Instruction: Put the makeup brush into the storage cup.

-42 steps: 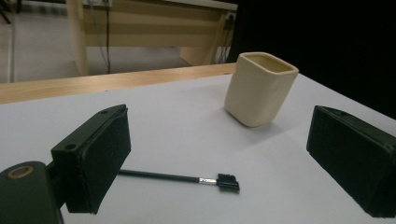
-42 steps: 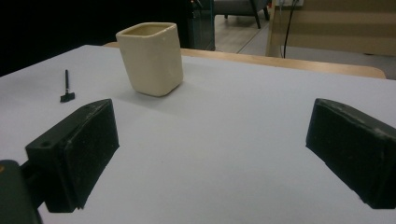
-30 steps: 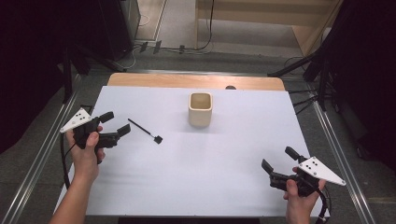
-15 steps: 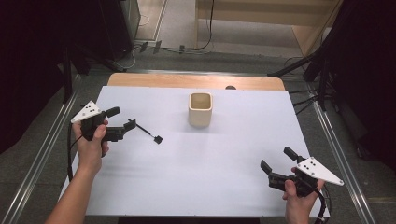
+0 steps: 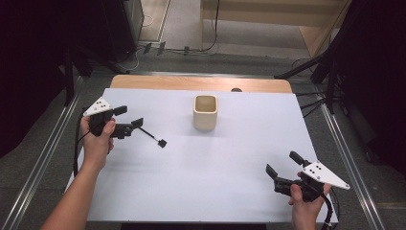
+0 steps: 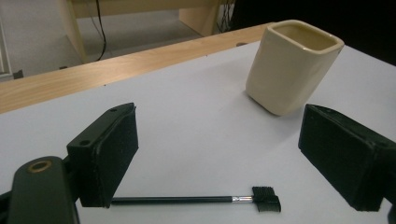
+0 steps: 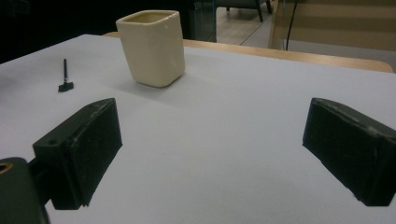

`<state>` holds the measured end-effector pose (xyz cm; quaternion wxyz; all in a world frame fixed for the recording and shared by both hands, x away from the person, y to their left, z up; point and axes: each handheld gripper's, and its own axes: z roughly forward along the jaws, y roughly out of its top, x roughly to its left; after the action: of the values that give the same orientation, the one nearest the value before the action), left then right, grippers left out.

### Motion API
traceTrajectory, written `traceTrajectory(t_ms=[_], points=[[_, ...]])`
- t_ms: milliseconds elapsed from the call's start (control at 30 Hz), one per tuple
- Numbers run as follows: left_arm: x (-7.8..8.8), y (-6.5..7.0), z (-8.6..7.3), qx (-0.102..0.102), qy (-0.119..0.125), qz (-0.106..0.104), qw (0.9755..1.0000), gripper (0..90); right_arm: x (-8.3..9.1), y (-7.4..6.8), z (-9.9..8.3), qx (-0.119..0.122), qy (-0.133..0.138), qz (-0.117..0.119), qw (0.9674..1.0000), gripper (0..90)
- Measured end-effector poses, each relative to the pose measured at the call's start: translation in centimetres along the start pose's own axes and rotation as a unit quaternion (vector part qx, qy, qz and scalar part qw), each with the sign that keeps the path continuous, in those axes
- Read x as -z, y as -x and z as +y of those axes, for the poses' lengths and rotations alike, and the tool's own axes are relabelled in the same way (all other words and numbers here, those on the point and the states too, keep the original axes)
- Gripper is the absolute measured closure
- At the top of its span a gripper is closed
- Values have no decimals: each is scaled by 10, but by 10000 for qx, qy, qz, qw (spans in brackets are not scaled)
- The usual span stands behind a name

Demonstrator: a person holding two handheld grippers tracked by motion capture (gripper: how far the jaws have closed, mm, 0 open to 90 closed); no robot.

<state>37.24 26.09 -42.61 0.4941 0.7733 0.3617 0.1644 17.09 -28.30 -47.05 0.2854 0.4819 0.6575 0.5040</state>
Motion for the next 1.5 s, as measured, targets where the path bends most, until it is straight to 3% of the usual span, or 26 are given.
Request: traceTrajectory(t_ms=[200, 300, 367, 467, 567, 667, 800, 933, 1067, 1267, 1300, 1400, 1433, 1500], points=[[-10, -4, 4, -63, -314, -37, 9995, 137, -2, 0, -1, -26, -27, 24, 10000, 51], [-16, -2, 6, -221, -568, -36, 9981, 139, -1, 0, -1, -23, -32, 20, 10000, 52], [-21, -2, 6, -363, -746, -42, 9965, 139, -1, -1, -1, 8, -36, 27, 10000, 52], [-27, -3, 6, -419, -983, -36, 9943, 144, -3, 0, -1, -24, -63, 33, 10000, 52], [-32, -5, 8, -524, -1252, 23, 9907, 160, -3, 0, -1, -1, -67, 35, 10000, 52], [-37, -7, 10, -591, -1535, -52, 9864, 182, -3, 0, -2, -10, -81, 34, 10000, 53], [-46, -5, 11, -928, -2038, -63, 9746, 225, -4, -1, -3, 15, -117, 56, 9999, 53], [-55, -3, 12, -1219, -2507, -108, 9603, 296, -6, -1, -3, 13, -133, 61, 9999, 53], [-64, -3, 13, -1336, -2764, -152, 9516, 306, -5, -1, -3, 23, -137, 67, 9999, 53], [-76, 1, 14, -1656, -3293, -264, 9292, 328, -6, -1, -3, 7, -154, 79, 9998, 54], [-77, 1, 15, -1771, -3391, -277, 9235, 328, -6, -1, -3, 12, -164, 79, 9998, 54], [-81, 0, 17, -1878, -3558, -292, 9150, 330, -7, -1, -4, 12, -182, 91, 9998, 54], [-83, -1, 17, -1931, -3643, -298, 9106, 331, -7, -1, -4, 8, -190, 99, 9998, 54], [-85, 0, 17, -2016, -3749, -319, 9043, 336, -7, -1, -4, 7, -196, 111, 9997, 54]])
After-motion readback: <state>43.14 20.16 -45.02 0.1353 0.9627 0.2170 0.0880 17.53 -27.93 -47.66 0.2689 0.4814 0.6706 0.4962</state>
